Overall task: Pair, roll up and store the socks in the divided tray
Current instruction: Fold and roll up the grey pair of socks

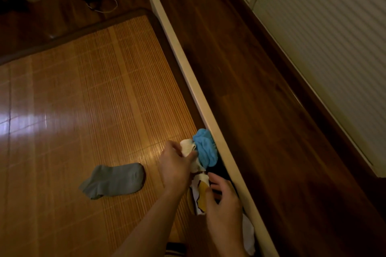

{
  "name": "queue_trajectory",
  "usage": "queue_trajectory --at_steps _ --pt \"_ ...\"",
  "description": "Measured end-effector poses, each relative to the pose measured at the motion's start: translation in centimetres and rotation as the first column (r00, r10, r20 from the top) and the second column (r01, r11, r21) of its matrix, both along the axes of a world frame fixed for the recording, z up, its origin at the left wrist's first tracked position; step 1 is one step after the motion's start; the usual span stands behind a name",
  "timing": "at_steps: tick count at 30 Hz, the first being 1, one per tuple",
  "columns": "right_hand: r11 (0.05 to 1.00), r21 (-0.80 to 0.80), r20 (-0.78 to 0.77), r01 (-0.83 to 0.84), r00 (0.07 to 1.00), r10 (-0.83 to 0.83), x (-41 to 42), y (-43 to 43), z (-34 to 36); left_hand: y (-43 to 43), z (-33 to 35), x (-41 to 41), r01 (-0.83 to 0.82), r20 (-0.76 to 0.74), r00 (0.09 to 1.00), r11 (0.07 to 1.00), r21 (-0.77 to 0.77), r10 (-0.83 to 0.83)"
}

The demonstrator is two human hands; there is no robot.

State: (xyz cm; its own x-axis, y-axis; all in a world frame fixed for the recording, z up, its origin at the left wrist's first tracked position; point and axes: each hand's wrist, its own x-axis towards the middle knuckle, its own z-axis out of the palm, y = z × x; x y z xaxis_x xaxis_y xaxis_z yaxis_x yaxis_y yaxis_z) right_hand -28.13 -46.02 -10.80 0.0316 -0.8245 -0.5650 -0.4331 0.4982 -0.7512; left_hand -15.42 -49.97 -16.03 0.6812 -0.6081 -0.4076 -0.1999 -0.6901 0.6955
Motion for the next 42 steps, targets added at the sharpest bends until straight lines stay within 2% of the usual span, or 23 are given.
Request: queue_trajectory --at_steps 2,7,11,14,22,25,29,33,37,42 --pt "1.000 0.003 0.006 0.014 1.000 -0.014 -0.1 0.0 0.1 -0.1 0.2 -0.7 0.075 0.051 0.996 0.997 0.018 -0.076" --pt "0.999 -0.042 -0.010 -0.013 1.000 0.013 -0.4 -0.2 0.0 1.7 -0.4 -0.3 0.102 -0.051 0.993 0.994 -0.047 -0.105" --pt "0.997 -0.074 -0.030 -0.005 1.000 0.002 -0.7 -0.4 -0.3 1.9 -0.4 0.9 0.173 -0.004 0.985 0.984 -0.049 -0.173" --pt "0.997 -0.078 -0.023 -0.006 1.000 0.004 -0.6 -0.1 0.0 2.2 -0.2 1.8 0.198 -0.033 0.979 0.979 -0.049 -0.200" --pt "0.989 -0.092 0.028 -0.114 0.993 0.117 1.1 1.4 0.8 7.0 1.9 5.5 0.240 -0.072 0.966 0.966 -0.093 -0.247" --pt "0.974 -0.068 0.039 -0.217 0.975 0.220 2.7 2.2 0.9 10.1 2.8 8.1 0.221 -0.036 0.974 0.970 -0.100 -0.225" --pt "0.937 -0.011 0.022 -0.350 0.937 0.350 5.7 3.1 0.8 14.4 3.1 12.6 0.157 0.094 0.984 0.984 -0.081 -0.150" --pt "0.904 0.026 0.025 -0.427 0.904 0.426 8.8 3.0 -0.4 17.9 1.6 16.8 0.139 0.161 0.976 0.989 0.047 -0.145" --pt "0.926 0.165 0.071 -0.339 0.941 0.332 12.2 2.5 -2.7 19.1 -0.4 18.9 0.186 0.048 0.979 0.962 0.202 -0.200" --pt "0.928 0.353 0.123 -0.123 0.989 0.084 15.8 3.1 -4.8 19.7 -1.5 19.3 0.194 -0.001 0.980 0.966 0.172 -0.197"
